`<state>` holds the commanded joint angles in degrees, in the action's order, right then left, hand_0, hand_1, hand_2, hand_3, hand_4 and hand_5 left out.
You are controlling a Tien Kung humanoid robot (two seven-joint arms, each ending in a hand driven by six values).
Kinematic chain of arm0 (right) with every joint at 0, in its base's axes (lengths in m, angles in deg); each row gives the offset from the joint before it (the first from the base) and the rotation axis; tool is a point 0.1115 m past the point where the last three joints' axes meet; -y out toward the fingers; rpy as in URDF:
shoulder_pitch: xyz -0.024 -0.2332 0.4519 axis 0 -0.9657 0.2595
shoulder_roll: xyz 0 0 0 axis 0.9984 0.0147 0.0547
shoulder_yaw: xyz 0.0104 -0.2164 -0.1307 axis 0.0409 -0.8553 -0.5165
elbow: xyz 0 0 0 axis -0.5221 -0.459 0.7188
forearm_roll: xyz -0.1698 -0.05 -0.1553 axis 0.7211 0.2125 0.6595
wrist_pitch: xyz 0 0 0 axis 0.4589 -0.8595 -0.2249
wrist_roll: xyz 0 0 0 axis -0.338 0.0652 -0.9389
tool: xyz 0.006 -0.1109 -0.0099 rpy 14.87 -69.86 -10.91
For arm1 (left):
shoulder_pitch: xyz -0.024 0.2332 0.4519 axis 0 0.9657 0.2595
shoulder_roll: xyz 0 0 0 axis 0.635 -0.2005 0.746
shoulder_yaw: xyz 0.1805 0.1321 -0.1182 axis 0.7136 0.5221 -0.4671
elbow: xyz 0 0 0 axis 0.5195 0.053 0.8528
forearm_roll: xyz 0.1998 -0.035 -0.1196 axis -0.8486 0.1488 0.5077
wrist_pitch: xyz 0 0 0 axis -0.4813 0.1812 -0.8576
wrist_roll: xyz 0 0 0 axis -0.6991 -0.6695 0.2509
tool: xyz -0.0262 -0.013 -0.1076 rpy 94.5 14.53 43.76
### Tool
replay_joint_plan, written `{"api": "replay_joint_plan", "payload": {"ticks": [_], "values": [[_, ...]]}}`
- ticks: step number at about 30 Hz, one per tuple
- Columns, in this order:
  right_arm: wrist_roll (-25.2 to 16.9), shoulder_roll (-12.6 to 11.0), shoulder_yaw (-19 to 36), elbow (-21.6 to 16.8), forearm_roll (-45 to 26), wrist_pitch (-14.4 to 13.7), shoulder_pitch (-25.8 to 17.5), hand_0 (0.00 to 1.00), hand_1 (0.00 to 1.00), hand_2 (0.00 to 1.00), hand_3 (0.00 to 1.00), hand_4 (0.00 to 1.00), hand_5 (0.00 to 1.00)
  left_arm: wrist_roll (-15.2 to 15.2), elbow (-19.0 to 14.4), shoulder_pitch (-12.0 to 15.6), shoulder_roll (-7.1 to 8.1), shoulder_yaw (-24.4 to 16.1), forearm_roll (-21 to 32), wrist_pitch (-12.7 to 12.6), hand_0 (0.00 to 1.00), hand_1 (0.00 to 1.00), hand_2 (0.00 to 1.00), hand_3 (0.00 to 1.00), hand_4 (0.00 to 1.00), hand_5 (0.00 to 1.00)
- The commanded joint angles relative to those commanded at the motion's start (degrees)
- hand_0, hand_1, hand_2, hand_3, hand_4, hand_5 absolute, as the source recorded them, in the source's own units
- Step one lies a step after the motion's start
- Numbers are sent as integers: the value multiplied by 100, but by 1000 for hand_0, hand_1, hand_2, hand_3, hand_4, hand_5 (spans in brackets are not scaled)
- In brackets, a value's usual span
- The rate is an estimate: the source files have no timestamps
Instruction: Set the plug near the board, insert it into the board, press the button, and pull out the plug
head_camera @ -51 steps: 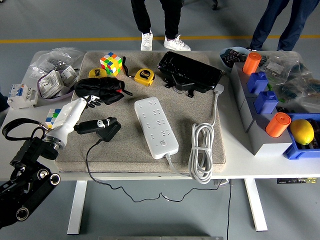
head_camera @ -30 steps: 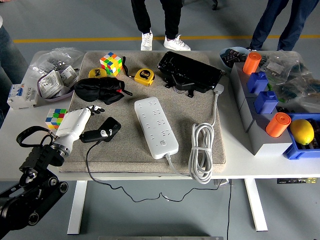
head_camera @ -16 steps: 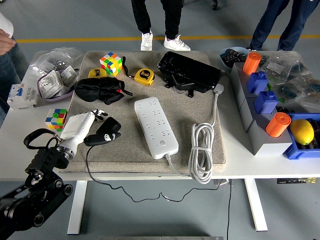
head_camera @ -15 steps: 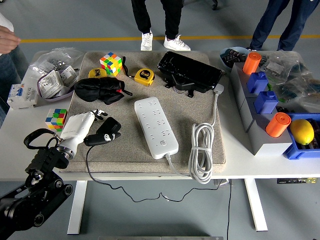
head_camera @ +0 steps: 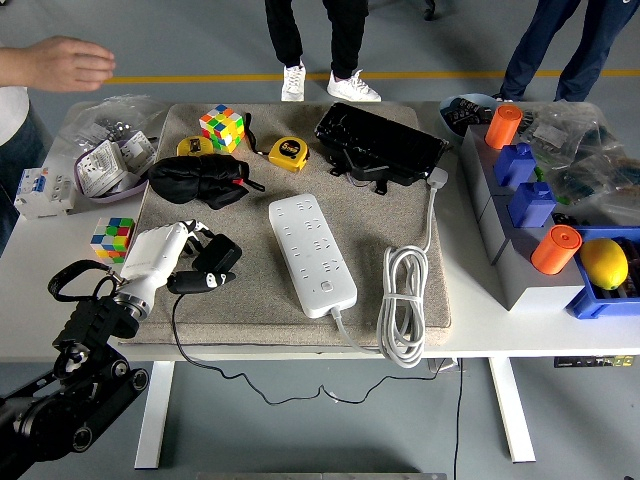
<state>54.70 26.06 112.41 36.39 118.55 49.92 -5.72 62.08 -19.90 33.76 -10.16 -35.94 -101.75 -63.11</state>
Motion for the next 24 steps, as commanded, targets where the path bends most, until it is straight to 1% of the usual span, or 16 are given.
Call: {"api": "replay_joint_plan", "payload": {"ticks": [4, 5, 10, 11, 16, 17, 22, 23, 24], "values": [[-1, 2, 9, -2, 5, -1, 0, 603, 614, 564, 544, 761, 273, 78, 28, -8, -14, 5, 70, -59, 313, 408, 436, 553, 998, 294], [-2, 2, 11, -2, 5, -1, -1, 603, 614, 564, 544, 760, 272, 94, 33, -8, -17, 8, 90, -70, 274, 384, 431, 532, 955, 182], [-3, 5, 13, -3, 9, -3, -7, 603, 614, 564, 544, 760, 272, 162, 61, -6, -39, 22, 170, -103, 274, 384, 431, 532, 955, 182], [-3, 7, 12, -4, 10, -2, -10, 604, 614, 562, 544, 760, 272, 168, 70, -5, -44, 26, 178, -105, 248, 359, 411, 525, 881, 92], [-8, 13, 22, -5, 14, -5, -21, 604, 614, 562, 544, 760, 272, 155, 59, 8, -49, 41, 149, -114, 248, 359, 411, 525, 881, 92], [-10, 15, 25, -4, 14, -6, -23, 604, 614, 562, 544, 760, 273, 156, 55, 8, -48, 48, 151, -122, 226, 328, 386, 519, 833, 24], [-19, 17, 53, -4, 15, -14, -36, 604, 614, 562, 544, 760, 273, 295, -25, 9, -29, 53, 244, -173, 226, 328, 386, 519, 833, 24], [-20, 17, 55, -4, 15, -14, -38, 603, 613, 561, 544, 759, 273, 331, -47, 10, -22, 50, 293, -170, 215, 304, 376, 517, 827, 18], [-20, 18, 56, -4, 16, -14, -39, 603, 613, 561, 544, 759, 273, 356, -73, 12, -17, 44, 314, -170, 215, 304, 376, 517, 827, 18]]}}
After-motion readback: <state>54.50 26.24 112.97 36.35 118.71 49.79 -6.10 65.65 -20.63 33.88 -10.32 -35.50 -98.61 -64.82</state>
